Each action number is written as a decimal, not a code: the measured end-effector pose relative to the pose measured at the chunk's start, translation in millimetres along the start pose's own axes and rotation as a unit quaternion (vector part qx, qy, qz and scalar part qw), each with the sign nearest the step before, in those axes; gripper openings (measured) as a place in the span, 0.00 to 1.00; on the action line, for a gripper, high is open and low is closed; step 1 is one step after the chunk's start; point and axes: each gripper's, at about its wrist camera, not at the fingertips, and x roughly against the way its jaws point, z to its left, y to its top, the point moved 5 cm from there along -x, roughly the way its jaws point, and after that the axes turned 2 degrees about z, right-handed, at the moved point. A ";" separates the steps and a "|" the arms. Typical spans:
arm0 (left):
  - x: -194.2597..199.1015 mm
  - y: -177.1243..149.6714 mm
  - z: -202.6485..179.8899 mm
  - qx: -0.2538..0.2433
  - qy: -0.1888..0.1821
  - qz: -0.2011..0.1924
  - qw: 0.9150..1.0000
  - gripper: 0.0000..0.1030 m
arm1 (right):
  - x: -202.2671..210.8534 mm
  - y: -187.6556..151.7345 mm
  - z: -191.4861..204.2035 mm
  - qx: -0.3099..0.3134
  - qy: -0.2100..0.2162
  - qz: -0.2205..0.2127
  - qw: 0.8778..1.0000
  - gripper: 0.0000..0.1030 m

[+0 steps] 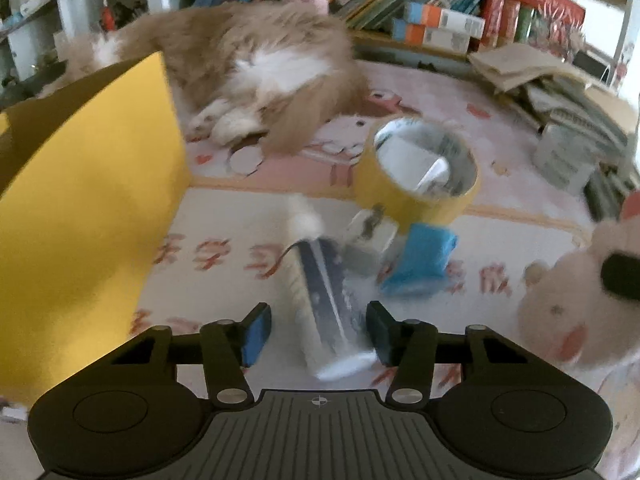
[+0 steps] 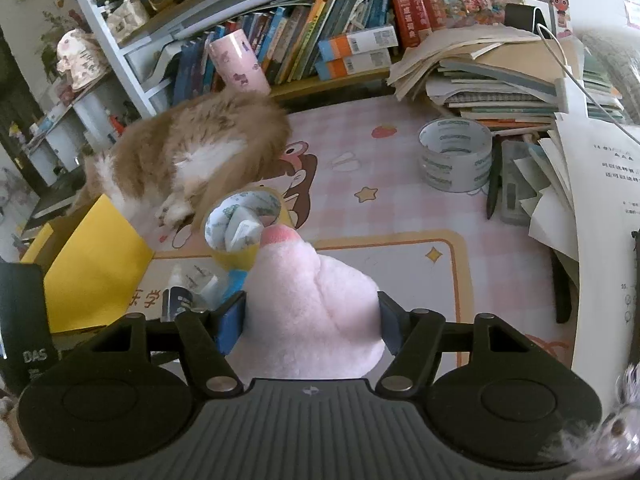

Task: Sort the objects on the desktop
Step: 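Grasp the pink plush toy with the right tool while the left tool grasps the white spray bottle, then carry the plush toy with the right tool while the left tool carries the spray bottle to the yellow box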

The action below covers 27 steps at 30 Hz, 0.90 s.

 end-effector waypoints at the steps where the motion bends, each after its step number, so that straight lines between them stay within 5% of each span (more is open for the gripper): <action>1: 2.2 -2.6 2.6 -0.007 0.008 -0.001 1.000 0.49 | 0.8 -0.4 0.2 0.001 0.001 0.001 1.000 0.63; 8: -4.6 8.0 -0.5 -0.048 0.014 -0.006 0.999 0.47 | -4.4 -8.6 4.9 0.012 0.000 0.021 1.000 0.63; 11: -8.8 12.3 -0.3 -0.036 -0.011 0.000 0.999 0.30 | -2.9 -12.8 8.0 0.017 -0.001 0.023 1.000 0.63; 15: -3.8 9.2 3.0 -0.016 -0.034 0.012 0.999 0.30 | 1.8 -15.4 9.8 0.012 -0.001 0.019 1.000 0.63; 27: 100.5 -5.9 26.1 0.026 -0.107 -0.069 0.992 0.30 | 36.2 -13.6 38.2 0.028 0.002 -0.021 0.999 0.63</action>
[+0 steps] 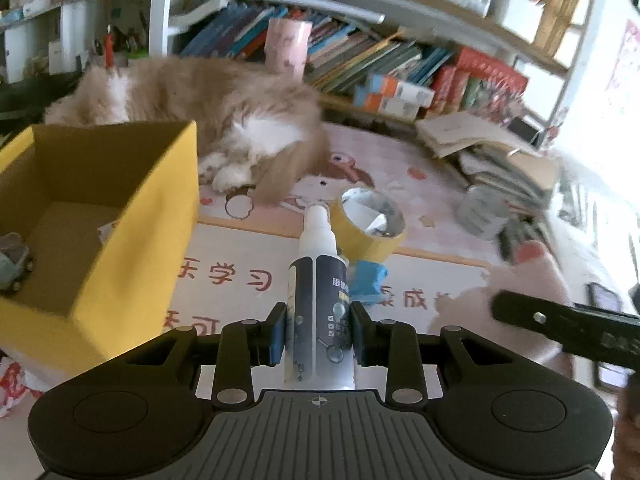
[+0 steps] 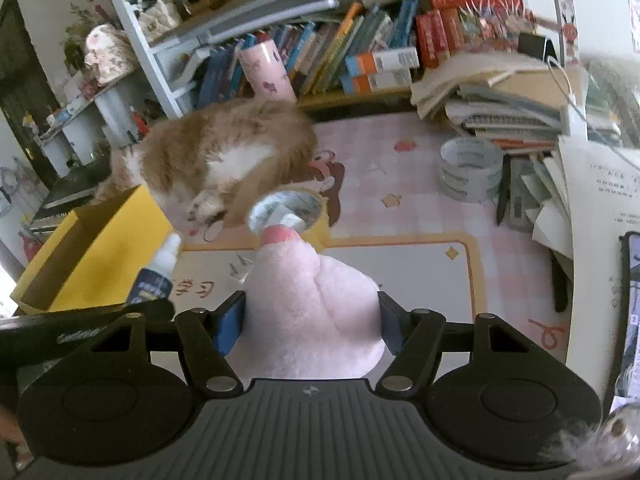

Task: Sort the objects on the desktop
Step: 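Carry the plush toy with the right tool while the left tool carries the spray bottle to the yellow box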

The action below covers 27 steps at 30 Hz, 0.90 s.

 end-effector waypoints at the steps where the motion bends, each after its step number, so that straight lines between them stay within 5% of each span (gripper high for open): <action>1: 8.1 -1.6 1.8 0.002 -0.005 -0.003 1.000 0.30 | 4.1 -0.7 4.7 0.004 0.000 -0.004 1.000 0.63; 9: 55.0 -16.5 26.6 0.014 -0.032 -0.017 0.999 0.30 | 27.4 -15.2 45.7 0.039 0.003 -0.014 0.999 0.63; 27: 123.5 -73.4 102.0 0.018 -0.025 -0.016 0.999 0.30 | 39.2 -76.4 148.7 0.076 0.012 0.023 0.997 0.63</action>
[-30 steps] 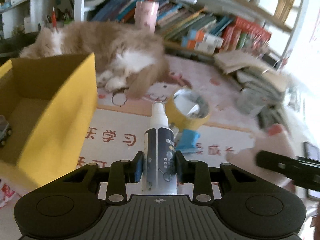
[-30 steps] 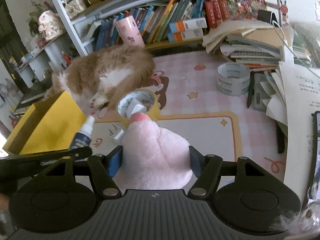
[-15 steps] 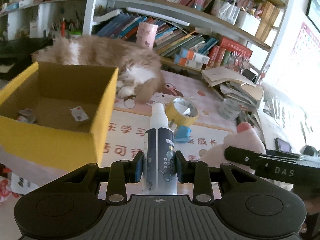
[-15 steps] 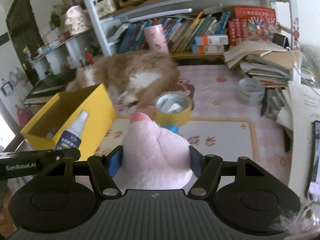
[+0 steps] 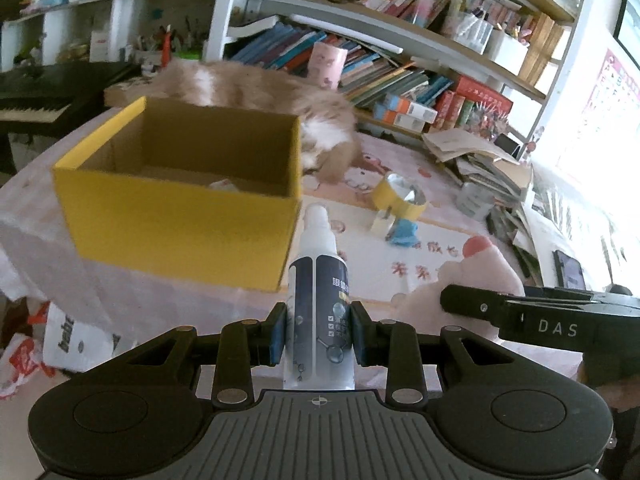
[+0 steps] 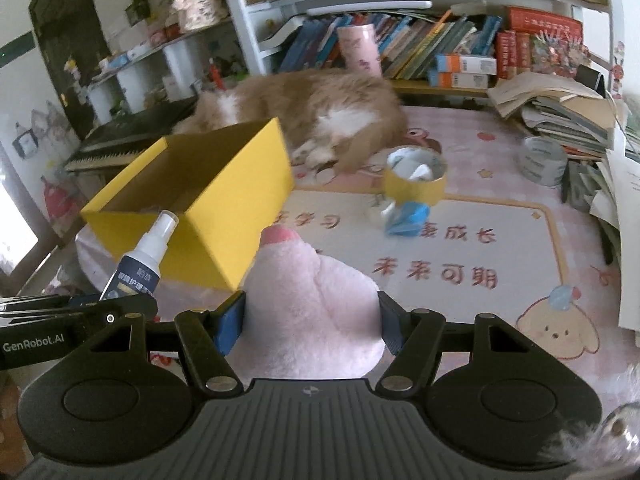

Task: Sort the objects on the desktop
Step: 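Carry the plush toy with the right tool while the left tool carries the spray bottle to the yellow box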

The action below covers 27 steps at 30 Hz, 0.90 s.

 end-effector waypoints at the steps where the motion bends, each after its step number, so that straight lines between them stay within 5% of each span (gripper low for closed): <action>1: 3.4 -2.8 3.7 0.002 -0.001 0.001 1.000 0.30 | 0.9 -1.5 5.1 0.003 0.000 0.000 1.000 0.63; 27: 63.1 -46.3 86.9 0.005 -0.013 0.015 1.000 0.30 | 1.7 -64.3 131.4 0.037 0.022 0.023 0.999 0.63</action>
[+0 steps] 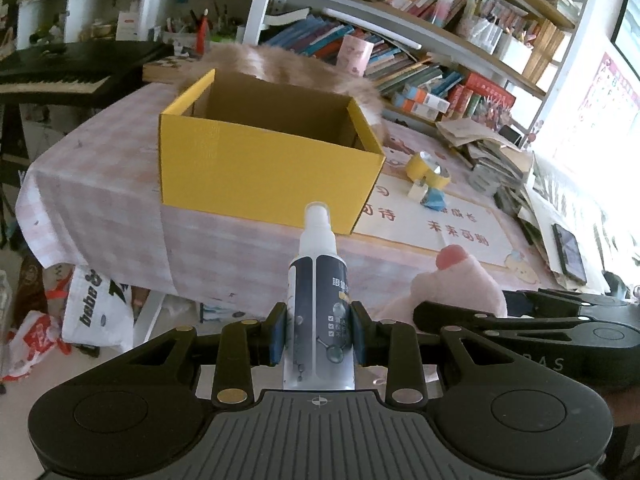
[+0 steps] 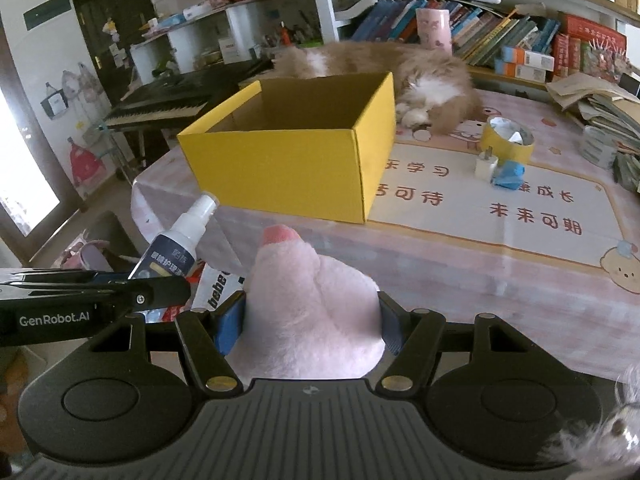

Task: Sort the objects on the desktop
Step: 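Carry the plush toy with the right tool while the left tool carries the spray bottle to the yellow box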

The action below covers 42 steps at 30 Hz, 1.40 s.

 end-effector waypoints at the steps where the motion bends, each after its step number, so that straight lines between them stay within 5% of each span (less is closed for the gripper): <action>1: 1.0 -0.2 2.1 0.001 0.000 -0.001 1.000 0.30 | -0.2 -0.2 2.3 0.001 0.000 0.000 1.000 0.63; 17: 17.5 2.0 28.1 0.020 0.016 -0.016 1.000 0.30 | -12.1 11.0 38.4 0.036 0.024 0.007 0.999 0.63; 26: 10.6 30.5 28.8 0.014 0.014 -0.043 0.999 0.30 | -18.0 26.3 38.1 0.050 0.024 0.000 0.998 0.63; 42: -40.8 147.0 33.5 -0.013 0.040 -0.118 0.992 0.30 | -38.9 163.4 7.9 0.081 0.024 -0.114 0.990 0.63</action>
